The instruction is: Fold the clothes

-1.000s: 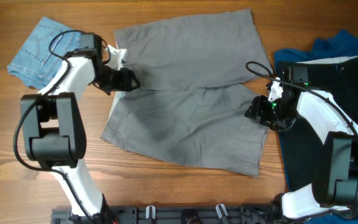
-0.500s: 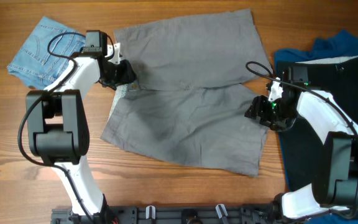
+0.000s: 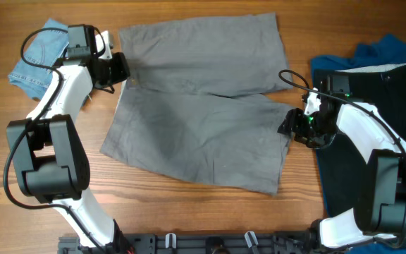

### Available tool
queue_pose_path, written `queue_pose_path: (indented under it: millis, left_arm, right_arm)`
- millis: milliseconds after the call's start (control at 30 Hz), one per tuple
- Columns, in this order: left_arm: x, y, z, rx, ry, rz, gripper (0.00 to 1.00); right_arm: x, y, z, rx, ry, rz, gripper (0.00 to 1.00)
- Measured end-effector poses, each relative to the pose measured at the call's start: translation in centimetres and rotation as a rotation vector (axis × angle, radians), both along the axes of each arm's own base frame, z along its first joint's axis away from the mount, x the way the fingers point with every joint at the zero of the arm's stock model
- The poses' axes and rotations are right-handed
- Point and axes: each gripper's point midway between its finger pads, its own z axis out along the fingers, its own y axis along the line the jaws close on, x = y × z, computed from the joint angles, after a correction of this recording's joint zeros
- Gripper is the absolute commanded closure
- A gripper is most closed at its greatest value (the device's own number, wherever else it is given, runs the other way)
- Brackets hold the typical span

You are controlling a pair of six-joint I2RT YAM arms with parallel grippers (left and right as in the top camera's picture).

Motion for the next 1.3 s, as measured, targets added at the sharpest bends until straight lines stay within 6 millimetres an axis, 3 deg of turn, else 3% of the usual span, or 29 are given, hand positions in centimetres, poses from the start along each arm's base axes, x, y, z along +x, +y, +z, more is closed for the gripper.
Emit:
queue_pose_path:
  millis: [100,167,200,233,267,300,333,367,433,500,600,633,700,733,800,867,967,1000,1033,1067,1133,1200,1300]
  left_arm:
    - [-0.6,1.4,-0.8,0.088,0.039,0.042,0.95]
    - [-0.9,2.4,-1.1,0.138,0.055,0.067,0.88]
    - [-0.9,2.7,-1.1,0.156,0.06,0.077,0.61]
    - [-1.0,3.3,-1.2,0.176,0.065,0.09,0.56]
    - [-1.2,3.6,-1.3,0.182,0.074,0.097,0.53]
    - [-1.5,3.9,-1.4,0.179,0.086,0.106,0.52]
    - [-1.9,4.0,-1.5,0.175,0.102,0.108,0.53]
    - [-2.1,4.1,-1.3,0.17,0.107,0.109,0.67]
    - [-2.9,3.7,0.5,0.146,0.1,0.091,0.84]
    - [-4.5,2.7,3.3,0.104,0.098,0.062,0.96]
    - [-6.7,1.4,2.8,0.067,0.171,0.026,0.93]
    - [-7.6,1.1,1.9,0.061,0.204,0.018,0.93]
    - [-9.1,0.9,0.8,0.06,0.26,0.001,0.93]
    - [-9.5,0.9,0.7,0.059,0.274,-0.004,0.94]
    - [-9.6,1.4,0.6,0.06,0.277,0.001,0.94]
    - [-10.5,2.7,0.8,0.032,0.315,0.038,0.93]
    - [-12.2,3.9,2.5,-0.009,0.344,0.082,0.89]
    - [-13.1,4.2,3.6,-0.015,0.345,0.094,0.86]
    - [-13.7,4.4,5.7,-0.016,0.312,0.106,0.85]
    - [-14.2,4.5,6.4,-0.02,0.31,0.111,0.84]
    - [-16.3,5.1,6.9,-0.043,0.374,0.16,0.81]
    - [-17.6,5.4,5.8,-0.061,0.424,0.189,0.76]
    - [-21.3,4.7,1.5,-0.101,0.564,0.232,0.72]
  right_arm:
    - [0.1,-0.2,-0.1,-0.011,-0.001,-0.008,0.36]
    - [0.1,-0.3,-0.1,-0.019,0.001,-0.01,0.33]
    - [-0.2,-0.4,-0.2,-0.022,0.015,-0.014,0.32]
    - [-0.5,-0.4,-0.2,-0.023,0.028,-0.016,0.36]
    - [-0.6,-0.4,-0.2,-0.023,0.031,-0.016,0.48]
    - [-0.3,-0.4,-0.2,-0.025,0.017,-0.008,0.54]
    - [0.2,-0.4,-0.1,-0.023,-0.009,0.005,0.64]
    - [0.7,-0.1,0.0,-0.006,-0.038,0.016,0.82]
    - [0.9,0.3,0.2,0.014,-0.053,0.032,0.96]
    - [1.1,1.2,0.1,0.032,-0.07,0.051,0.96]
    - [0.6,2.0,-1.9,0.011,-0.093,0.047,0.96]
    - [0.4,1.7,-2.5,-0.009,-0.094,0.007,0.96]
    - [1.9,0.9,-2.4,-0.042,-0.152,-0.049,0.96]
    - [3.2,-0.7,-2.2,-0.079,-0.197,-0.098,0.91]
    - [3.9,-2.9,-2.1,-0.094,-0.215,-0.153,0.78]
    - [4.4,-4.2,-1.2,-0.064,-0.218,-0.14,0.71]
    - [3.9,-3.1,1.8,-0.006,-0.175,-0.088,0.63]
    - [2.8,-2.4,4.4,0.027,-0.168,-0.072,0.62]
    - [2.2,-2.0,5.9,0.04,-0.182,-0.068,0.62]
    - [1.4,-1.7,7.3,0.053,-0.185,-0.065,0.62]
    - [-1.7,-0.8,8.5,0.083,-0.1,-0.061,0.62]
    - [-4.6,0.0,8.0,0.103,0.016,-0.039,0.62]
    - [-6.5,1.8,6.5,0.112,0.07,0.034,0.62]
